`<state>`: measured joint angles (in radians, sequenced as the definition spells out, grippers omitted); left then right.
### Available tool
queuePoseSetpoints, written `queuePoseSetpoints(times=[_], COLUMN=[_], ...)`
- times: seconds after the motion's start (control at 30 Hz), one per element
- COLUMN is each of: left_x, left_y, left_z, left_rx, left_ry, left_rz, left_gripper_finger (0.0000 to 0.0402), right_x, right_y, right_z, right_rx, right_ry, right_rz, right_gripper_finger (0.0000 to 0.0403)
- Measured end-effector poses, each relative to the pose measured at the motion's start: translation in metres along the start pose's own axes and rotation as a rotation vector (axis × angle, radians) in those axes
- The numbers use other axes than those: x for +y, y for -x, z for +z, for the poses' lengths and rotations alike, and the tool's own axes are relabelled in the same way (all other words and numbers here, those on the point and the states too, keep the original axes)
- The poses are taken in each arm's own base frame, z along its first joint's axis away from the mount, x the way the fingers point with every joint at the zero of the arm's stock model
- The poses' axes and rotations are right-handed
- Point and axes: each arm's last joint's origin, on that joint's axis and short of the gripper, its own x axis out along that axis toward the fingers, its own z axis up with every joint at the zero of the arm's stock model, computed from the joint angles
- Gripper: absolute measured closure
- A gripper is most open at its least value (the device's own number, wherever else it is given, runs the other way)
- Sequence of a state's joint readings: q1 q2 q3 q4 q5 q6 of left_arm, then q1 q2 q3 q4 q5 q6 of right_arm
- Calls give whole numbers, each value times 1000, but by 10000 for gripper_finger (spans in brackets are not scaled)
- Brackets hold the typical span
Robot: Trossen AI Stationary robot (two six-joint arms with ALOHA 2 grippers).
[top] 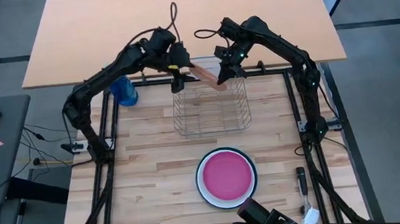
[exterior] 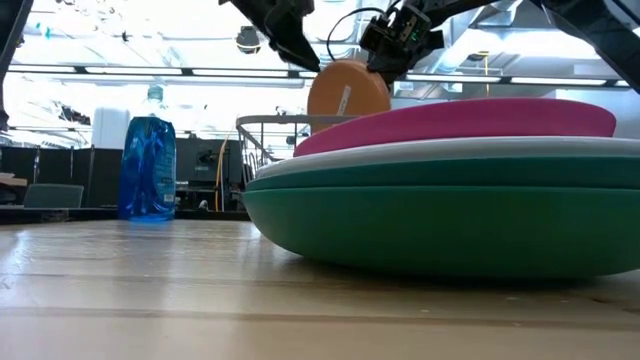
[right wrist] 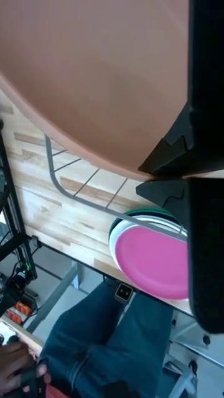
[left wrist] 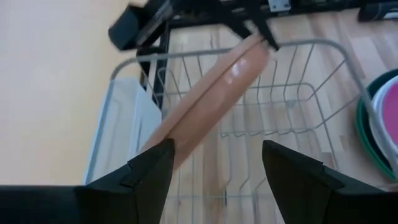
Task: Sort dishes
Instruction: Put the brown plate in the dish rack
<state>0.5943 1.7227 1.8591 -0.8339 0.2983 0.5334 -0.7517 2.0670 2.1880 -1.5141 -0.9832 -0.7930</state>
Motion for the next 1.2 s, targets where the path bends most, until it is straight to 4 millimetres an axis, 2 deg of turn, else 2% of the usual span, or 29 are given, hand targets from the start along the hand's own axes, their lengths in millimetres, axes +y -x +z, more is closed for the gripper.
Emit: queuePoseSetpoints(times=[0.53, 0.87, 1.2], left_x=[-10, -9, -24], left_y=[-18, -17, -14], left_z=[2, 6, 21], left_rx=[17, 11, -13], left_ry=[-73, -206, -246], left_rz=[-55, 11, 3], left_gripper_finger=[164, 164, 164], right_x=[6, 10, 9], right_y=[-7, -14, -14], right_z=[-2, 1, 0], right_rx=[90, 96, 130], right_ry=[-34, -3, -1], right_rz=[-12, -1, -33], right_gripper_finger=[403, 403, 403])
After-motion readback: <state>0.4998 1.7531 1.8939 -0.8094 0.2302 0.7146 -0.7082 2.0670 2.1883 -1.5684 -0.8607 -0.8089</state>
